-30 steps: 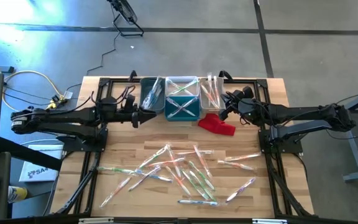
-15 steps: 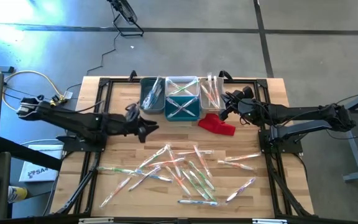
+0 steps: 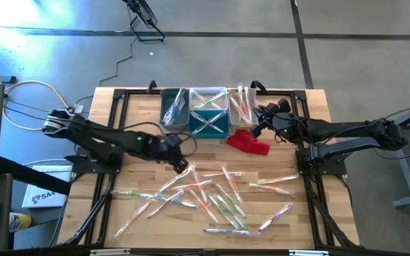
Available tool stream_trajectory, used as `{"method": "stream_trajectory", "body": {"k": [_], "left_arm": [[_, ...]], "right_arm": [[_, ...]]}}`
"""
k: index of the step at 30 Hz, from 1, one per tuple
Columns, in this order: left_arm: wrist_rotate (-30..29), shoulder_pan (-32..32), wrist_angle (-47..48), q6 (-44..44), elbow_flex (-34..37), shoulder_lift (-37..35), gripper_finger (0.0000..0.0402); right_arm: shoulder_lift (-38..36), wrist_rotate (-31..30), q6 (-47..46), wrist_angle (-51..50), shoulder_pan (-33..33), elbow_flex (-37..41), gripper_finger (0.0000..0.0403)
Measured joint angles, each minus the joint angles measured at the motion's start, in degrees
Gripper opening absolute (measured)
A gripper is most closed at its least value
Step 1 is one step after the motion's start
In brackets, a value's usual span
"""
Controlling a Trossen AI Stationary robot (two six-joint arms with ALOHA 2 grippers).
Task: Pick & Place Toothbrushes
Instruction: Put the green toothbrush into the transparent bin
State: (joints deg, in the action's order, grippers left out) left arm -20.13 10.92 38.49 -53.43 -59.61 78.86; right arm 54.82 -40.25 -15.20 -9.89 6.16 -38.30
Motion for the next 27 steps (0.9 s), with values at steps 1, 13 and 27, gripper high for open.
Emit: {"method": "stream_trajectory", "body": {"k": [1,13,27], "left_arm": [[0.75,0.0,0.74,0.06,-0.92,1.51,0.0154],[13.31,-0.02,3.47,-1.24,-4.29,13.02,0.0154],[16.78,-0.02,3.98,-4.96,-4.29,19.05,0.0155]], "right_arm": [[0.0,0.0,0.0,-0.12,0.0,-0.01,0.0005],[0.0,0.0,0.0,-0.3,0.0,0.0,0.0005],[0.01,0.0,-0.2,-0.31,0.0,-0.01,0.0005]]}}
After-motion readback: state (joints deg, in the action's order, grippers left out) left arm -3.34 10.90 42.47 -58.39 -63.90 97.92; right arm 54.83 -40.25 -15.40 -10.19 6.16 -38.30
